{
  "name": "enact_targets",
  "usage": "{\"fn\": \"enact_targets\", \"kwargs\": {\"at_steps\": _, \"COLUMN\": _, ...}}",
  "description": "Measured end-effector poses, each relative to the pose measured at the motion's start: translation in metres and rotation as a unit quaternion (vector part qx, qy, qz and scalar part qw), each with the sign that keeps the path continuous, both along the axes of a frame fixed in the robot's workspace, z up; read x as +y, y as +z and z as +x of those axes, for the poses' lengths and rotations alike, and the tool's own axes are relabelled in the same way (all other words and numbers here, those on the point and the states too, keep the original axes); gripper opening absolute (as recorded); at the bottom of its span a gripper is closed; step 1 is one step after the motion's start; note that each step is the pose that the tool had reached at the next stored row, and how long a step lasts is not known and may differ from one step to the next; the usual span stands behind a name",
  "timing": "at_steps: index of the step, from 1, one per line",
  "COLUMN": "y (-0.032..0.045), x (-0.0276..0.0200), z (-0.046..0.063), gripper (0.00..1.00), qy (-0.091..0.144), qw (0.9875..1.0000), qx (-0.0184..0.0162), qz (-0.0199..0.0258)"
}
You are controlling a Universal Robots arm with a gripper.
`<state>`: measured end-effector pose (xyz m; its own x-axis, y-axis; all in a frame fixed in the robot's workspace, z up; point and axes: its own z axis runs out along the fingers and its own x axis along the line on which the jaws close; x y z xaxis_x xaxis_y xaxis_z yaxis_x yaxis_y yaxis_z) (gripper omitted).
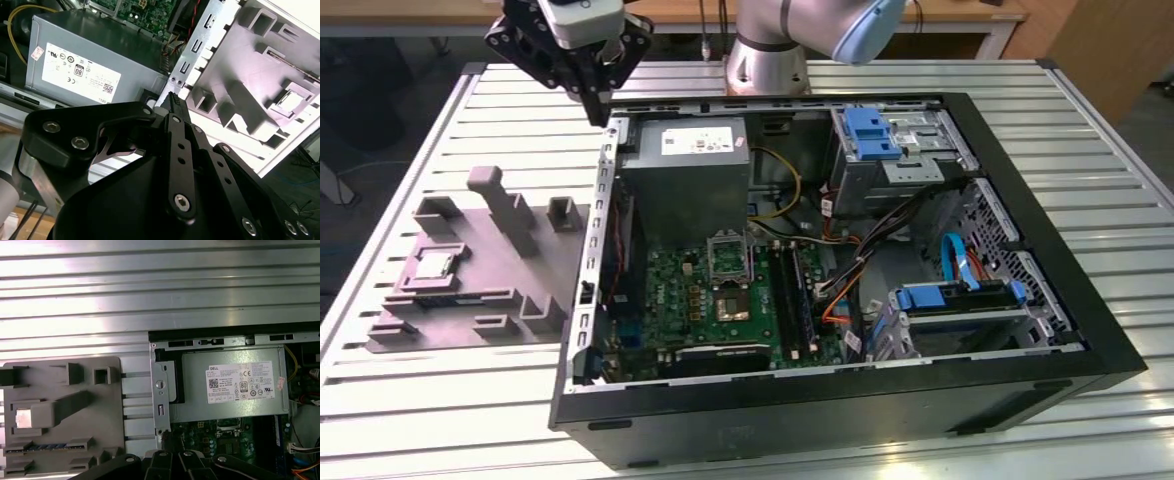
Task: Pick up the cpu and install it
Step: 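Reach for the cpu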
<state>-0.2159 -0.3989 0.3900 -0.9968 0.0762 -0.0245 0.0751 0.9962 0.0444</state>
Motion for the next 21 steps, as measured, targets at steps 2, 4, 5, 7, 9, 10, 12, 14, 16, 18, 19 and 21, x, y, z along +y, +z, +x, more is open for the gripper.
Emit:
{"fn": "enact_targets", "kwargs": {"at_steps": 2, "y": -0.0001, "x": 0.0000, "z": -0.0016, "gripper": 0.11, "qy": 0.000, "qw": 1.0000, "qx": 0.0000, "qz": 0.0000}}
{"fn": "enact_targets", "kwargs": {"at_steps": 4, "y": -0.0001, "x": 0.0000, "z": -0.0036, "gripper": 0.11, "qy": 0.000, "qw": 1.0000, "qx": 0.0000, "qz": 0.0000}}
{"fn": "enact_targets", "kwargs": {"at_steps": 5, "y": -0.0002, "x": 0.0000, "z": -0.0044, "gripper": 0.11, "qy": 0.000, "qw": 1.0000, "qx": 0.0000, "qz": 0.0000}}
{"fn": "enact_targets", "kwargs": {"at_steps": 7, "y": -0.0003, "x": 0.0000, "z": -0.0055, "gripper": 0.11, "qy": 0.000, "qw": 1.0000, "qx": 0.0000, "qz": 0.0001}}
{"fn": "enact_targets", "kwargs": {"at_steps": 9, "y": -0.0003, "x": 0.0000, "z": -0.0062, "gripper": 0.11, "qy": 0.000, "qw": 1.0000, "qx": 0.0000, "qz": 0.0000}}
{"fn": "enact_targets", "kwargs": {"at_steps": 10, "y": -0.0003, "x": 0.0000, "z": -0.0065, "gripper": 0.11, "qy": 0.000, "qw": 1.0000, "qx": 0.0000, "qz": 0.0000}}
{"fn": "enact_targets", "kwargs": {"at_steps": 12, "y": -0.0004, "x": 0.0000, "z": -0.0073, "gripper": 0.11, "qy": 0.000, "qw": 1.0000, "qx": 0.0000, "qz": 0.0000}}
{"fn": "enact_targets", "kwargs": {"at_steps": 14, "y": -0.0005, "x": 0.0000, "z": -0.0080, "gripper": 0.11, "qy": 0.000, "qw": 1.0000, "qx": 0.0000, "qz": 0.0000}}
{"fn": "enact_targets", "kwargs": {"at_steps": 16, "y": -0.0006, "x": 0.0000, "z": -0.0087, "gripper": 0.11, "qy": 0.000, "qw": 1.0000, "qx": 0.0001, "qz": 0.0000}}
{"fn": "enact_targets", "kwargs": {"at_steps": 18, "y": -0.0006, "x": 0.0000, "z": -0.0094, "gripper": 0.11, "qy": 0.000, "qw": 1.0000, "qx": 0.0001, "qz": 0.0000}}
{"fn": "enact_targets", "kwargs": {"at_steps": 19, "y": -0.0007, "x": 0.0000, "z": -0.0097, "gripper": 0.11, "qy": 0.000, "qw": 1.0000, "qx": 0.0001, "qz": 0.0000}}
{"fn": "enact_targets", "kwargs": {"at_steps": 21, "y": -0.0008, "x": 0.0000, "z": -0.0104, "gripper": 0.11, "qy": 0.000, "qw": 1.0000, "qx": 0.0001, "qz": 0.0000}}
